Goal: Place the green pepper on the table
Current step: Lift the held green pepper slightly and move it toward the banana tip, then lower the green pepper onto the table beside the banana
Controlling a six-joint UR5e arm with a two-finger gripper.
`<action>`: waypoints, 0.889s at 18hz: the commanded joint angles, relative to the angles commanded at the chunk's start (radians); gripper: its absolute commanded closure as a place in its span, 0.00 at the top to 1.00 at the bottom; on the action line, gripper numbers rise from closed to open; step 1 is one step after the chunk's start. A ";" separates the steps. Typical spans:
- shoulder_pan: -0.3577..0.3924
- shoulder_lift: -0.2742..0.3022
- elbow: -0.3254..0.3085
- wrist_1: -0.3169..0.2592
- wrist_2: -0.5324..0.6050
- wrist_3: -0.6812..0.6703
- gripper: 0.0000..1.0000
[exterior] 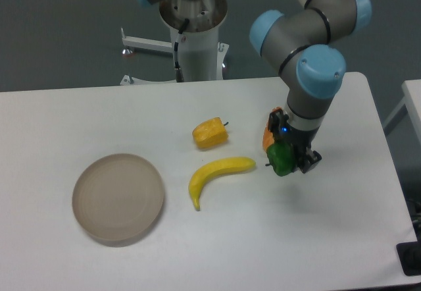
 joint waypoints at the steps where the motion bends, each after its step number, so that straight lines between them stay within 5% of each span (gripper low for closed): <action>1: 0.005 -0.018 0.011 0.006 0.003 -0.002 0.07; 7: 0.018 -0.107 0.018 0.072 -0.003 0.000 0.08; 12: -0.001 -0.135 0.003 0.088 -0.003 0.002 0.22; 13: -0.006 -0.135 0.005 0.086 -0.005 0.002 0.33; 16: -0.009 -0.137 0.002 0.081 -0.005 0.003 1.00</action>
